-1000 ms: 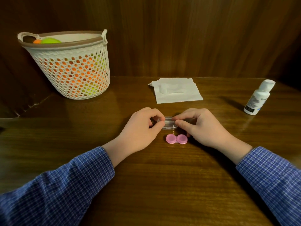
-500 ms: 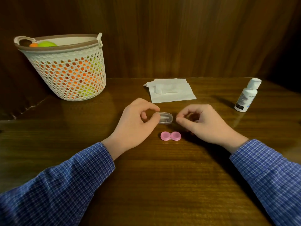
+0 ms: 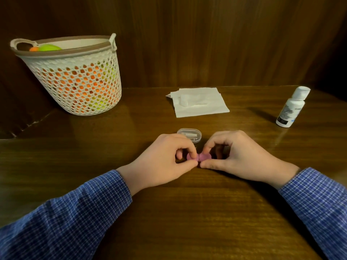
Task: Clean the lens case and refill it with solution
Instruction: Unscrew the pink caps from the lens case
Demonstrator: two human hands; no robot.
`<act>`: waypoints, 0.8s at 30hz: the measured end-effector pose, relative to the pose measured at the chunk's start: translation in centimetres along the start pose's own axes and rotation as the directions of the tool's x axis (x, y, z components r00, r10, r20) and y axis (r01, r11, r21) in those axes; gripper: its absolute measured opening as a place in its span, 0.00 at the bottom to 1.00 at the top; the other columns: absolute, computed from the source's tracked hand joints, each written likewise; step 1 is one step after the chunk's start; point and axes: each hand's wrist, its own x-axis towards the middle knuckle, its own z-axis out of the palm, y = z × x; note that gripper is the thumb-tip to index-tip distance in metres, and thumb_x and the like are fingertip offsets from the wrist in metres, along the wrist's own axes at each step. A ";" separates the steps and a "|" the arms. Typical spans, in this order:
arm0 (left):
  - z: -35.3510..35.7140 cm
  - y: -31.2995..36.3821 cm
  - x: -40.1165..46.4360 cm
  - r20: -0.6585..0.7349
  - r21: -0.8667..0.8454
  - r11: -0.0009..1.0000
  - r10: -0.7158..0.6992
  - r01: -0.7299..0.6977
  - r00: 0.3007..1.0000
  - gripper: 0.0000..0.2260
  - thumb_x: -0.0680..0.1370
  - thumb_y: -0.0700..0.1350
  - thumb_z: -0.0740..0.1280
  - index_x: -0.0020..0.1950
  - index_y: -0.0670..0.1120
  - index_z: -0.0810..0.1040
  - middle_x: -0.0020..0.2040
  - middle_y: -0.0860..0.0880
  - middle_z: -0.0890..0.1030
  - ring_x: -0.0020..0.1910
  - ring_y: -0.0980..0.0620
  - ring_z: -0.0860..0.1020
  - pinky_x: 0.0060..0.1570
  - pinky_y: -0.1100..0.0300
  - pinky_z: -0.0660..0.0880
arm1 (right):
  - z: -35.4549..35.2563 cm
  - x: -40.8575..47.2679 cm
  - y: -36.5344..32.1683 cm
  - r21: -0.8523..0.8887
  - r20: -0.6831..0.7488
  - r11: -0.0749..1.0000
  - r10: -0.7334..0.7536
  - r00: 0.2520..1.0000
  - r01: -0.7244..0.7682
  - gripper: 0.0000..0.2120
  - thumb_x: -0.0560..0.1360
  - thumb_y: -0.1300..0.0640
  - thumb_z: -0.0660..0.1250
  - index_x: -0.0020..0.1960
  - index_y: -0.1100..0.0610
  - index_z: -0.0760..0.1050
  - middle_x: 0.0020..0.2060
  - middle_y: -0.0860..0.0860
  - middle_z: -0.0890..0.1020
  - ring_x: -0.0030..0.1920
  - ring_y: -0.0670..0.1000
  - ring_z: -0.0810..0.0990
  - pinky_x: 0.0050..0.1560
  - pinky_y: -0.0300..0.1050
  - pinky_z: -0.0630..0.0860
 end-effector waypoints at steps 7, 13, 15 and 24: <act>-0.4 0.0 0.0 -0.004 -0.050 0.998 -0.046 0.046 0.999 0.03 0.75 0.48 0.75 0.48 0.54 0.87 0.45 0.56 0.85 0.44 0.55 0.81 0.42 0.62 0.79 | 0.4 0.1 -0.5 -0.056 -0.001 0.997 0.051 0.999 -0.051 0.25 0.62 0.27 0.66 0.46 0.44 0.85 0.38 0.42 0.84 0.43 0.42 0.80 0.38 0.36 0.78; -0.9 0.4 0.1 0.034 -0.049 0.998 -0.033 0.035 0.999 0.02 0.75 0.48 0.76 0.46 0.54 0.88 0.46 0.60 0.86 0.51 0.64 0.82 0.56 0.63 0.77 | 0.6 0.4 -0.9 -0.055 0.039 0.995 0.082 0.996 -0.080 0.16 0.67 0.35 0.72 0.46 0.45 0.84 0.37 0.42 0.84 0.40 0.42 0.81 0.36 0.36 0.78; -1.0 0.3 0.2 0.037 -0.047 0.999 -0.025 0.026 0.999 0.01 0.75 0.48 0.76 0.45 0.54 0.88 0.46 0.60 0.86 0.51 0.64 0.82 0.56 0.63 0.77 | 0.6 0.5 -0.9 -0.049 0.050 0.996 0.072 0.996 -0.069 0.13 0.69 0.39 0.74 0.46 0.46 0.84 0.36 0.42 0.84 0.39 0.43 0.81 0.36 0.38 0.78; -1.1 -0.1 0.4 0.051 -0.055 0.998 0.034 -0.031 0.998 0.02 0.76 0.46 0.76 0.47 0.51 0.88 0.49 0.58 0.86 0.51 0.62 0.83 0.53 0.63 0.80 | 0.2 1.2 -0.1 0.006 0.136 1.000 0.001 0.991 -0.001 0.09 0.72 0.43 0.76 0.46 0.48 0.84 0.37 0.44 0.84 0.38 0.44 0.82 0.36 0.38 0.79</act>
